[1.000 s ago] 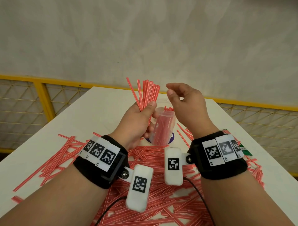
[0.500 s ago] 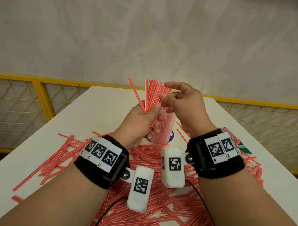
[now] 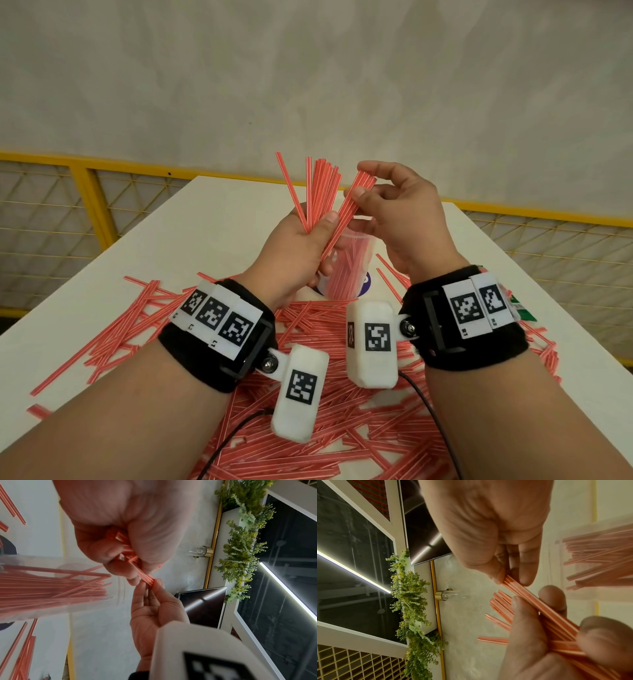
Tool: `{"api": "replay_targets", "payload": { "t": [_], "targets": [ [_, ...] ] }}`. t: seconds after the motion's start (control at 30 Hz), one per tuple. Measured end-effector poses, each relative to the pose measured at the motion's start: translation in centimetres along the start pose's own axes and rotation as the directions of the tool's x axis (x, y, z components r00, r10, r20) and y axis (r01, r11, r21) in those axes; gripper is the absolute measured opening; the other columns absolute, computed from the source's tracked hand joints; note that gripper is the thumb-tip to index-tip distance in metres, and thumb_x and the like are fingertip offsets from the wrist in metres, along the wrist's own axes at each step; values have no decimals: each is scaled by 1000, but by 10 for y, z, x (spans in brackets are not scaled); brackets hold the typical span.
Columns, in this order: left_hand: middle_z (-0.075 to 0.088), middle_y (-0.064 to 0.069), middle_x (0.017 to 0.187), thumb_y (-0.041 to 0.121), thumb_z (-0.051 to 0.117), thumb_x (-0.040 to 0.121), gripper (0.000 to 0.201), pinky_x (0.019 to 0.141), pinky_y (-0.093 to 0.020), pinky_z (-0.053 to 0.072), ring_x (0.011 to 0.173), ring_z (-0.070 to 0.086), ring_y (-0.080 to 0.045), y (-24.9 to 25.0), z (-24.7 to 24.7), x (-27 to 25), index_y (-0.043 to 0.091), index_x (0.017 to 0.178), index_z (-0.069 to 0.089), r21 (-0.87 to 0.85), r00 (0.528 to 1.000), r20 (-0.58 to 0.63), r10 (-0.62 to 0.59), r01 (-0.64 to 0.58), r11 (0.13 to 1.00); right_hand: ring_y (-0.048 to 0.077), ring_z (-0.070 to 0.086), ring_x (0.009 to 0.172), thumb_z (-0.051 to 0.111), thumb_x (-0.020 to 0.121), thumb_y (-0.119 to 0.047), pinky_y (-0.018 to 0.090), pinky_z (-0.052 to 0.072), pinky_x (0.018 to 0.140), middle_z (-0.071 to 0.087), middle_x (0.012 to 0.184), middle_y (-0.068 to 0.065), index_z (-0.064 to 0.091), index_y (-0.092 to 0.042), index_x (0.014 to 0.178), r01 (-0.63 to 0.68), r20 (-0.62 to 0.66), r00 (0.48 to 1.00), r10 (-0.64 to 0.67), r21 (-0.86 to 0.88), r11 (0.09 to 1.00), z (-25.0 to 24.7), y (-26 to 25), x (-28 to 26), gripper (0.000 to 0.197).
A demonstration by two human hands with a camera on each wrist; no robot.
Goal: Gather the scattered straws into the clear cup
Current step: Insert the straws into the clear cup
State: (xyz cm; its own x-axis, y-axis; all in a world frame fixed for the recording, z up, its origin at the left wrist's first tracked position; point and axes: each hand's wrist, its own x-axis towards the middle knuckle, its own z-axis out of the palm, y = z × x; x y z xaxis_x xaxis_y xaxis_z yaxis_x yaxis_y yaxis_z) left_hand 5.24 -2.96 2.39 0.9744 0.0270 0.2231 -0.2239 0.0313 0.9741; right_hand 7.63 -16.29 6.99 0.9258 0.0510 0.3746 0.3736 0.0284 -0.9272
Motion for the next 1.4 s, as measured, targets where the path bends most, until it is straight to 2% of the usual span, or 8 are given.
{"api": "replay_targets", "payload": {
  "t": [0.3, 0.6, 0.67, 0.83, 1.0, 1.13, 1.3, 1.4],
  "targets": [
    [71, -1, 77, 35, 45, 102, 19, 35, -21, 38, 46, 61, -14, -1, -2, 2, 20, 110, 51, 36, 998, -54, 10, -8, 999, 17, 70, 69, 63, 89, 0, 29, 54, 58, 67, 68, 8, 62, -20, 101, 102, -117, 989, -94, 66, 993, -4, 0, 5, 23],
    [55, 3, 74, 38, 49, 99, 13, 42, -23, 34, 42, 43, -6, -13, -6, 11, 28, 91, 49, 152, 992, -125, -6, 25, 988, 21, 65, 72, 62, 88, -7, 46, 58, 69, 63, 73, 11, 58, -34, 100, 361, -392, 828, -402, -178, 915, -17, 6, 12, 30],
    [51, 4, 72, 42, 49, 98, 17, 45, -25, 34, 45, 42, -8, -13, -6, 11, 26, 98, 51, 171, 996, -86, -12, 27, 985, 28, 63, 71, 62, 88, -8, 43, 56, 70, 62, 76, 18, 59, -36, 101, 343, -332, 840, -430, -291, 893, -16, 11, 12, 32],
    [49, 4, 72, 46, 48, 97, 32, 49, -28, 32, 52, 40, -10, -11, -6, 9, 18, 111, 54, 191, 1000, -26, -15, 20, 981, 7, 56, 65, 63, 88, -11, 14, 45, 66, 58, 69, -7, 65, -22, 114, 227, -168, 918, -359, -518, 824, -15, 20, 15, 28],
    [50, 8, 69, 48, 50, 96, 29, 46, -23, 33, 43, 42, -2, -11, -5, 7, 23, 109, 54, 197, 1000, -4, -26, 27, 980, 16, 64, 103, 60, 93, -19, 33, 48, 95, 70, 108, 1, 67, -17, 119, 84, -69, 983, -169, -650, 756, -16, 20, 13, 28],
    [46, 8, 60, 47, 52, 95, 24, 40, -23, 31, 38, 37, -4, -12, -5, 7, 25, 104, 54, 183, 999, 28, -31, 25, 983, 8, 64, 88, 59, 94, -28, 16, 49, 78, 71, 101, -4, 69, -18, 112, 154, -126, 956, -265, -551, 820, -9, 8, 11, 23],
    [49, 13, 53, 45, 57, 93, 22, 38, -22, 31, 39, 40, -3, -10, -4, 5, 25, 99, 54, 280, 998, 57, 11, -26, 960, 10, 69, 63, 72, 77, -54, 27, 54, 64, 69, 75, -6, 65, -31, 106, 133, -110, 975, -192, -405, 905, 2, -6, 0, 38],
    [52, 16, 55, 45, 58, 92, 18, 41, -19, 31, 42, 44, 0, -9, -3, 4, 28, 97, 54, 308, 995, 89, 40, -66, 949, 12, 68, 52, 79, 77, -38, 26, 54, 52, 70, 69, 3, 64, -24, 106, 105, -61, 989, -135, -358, 928, 4, -8, -3, 36]
  ]
}}
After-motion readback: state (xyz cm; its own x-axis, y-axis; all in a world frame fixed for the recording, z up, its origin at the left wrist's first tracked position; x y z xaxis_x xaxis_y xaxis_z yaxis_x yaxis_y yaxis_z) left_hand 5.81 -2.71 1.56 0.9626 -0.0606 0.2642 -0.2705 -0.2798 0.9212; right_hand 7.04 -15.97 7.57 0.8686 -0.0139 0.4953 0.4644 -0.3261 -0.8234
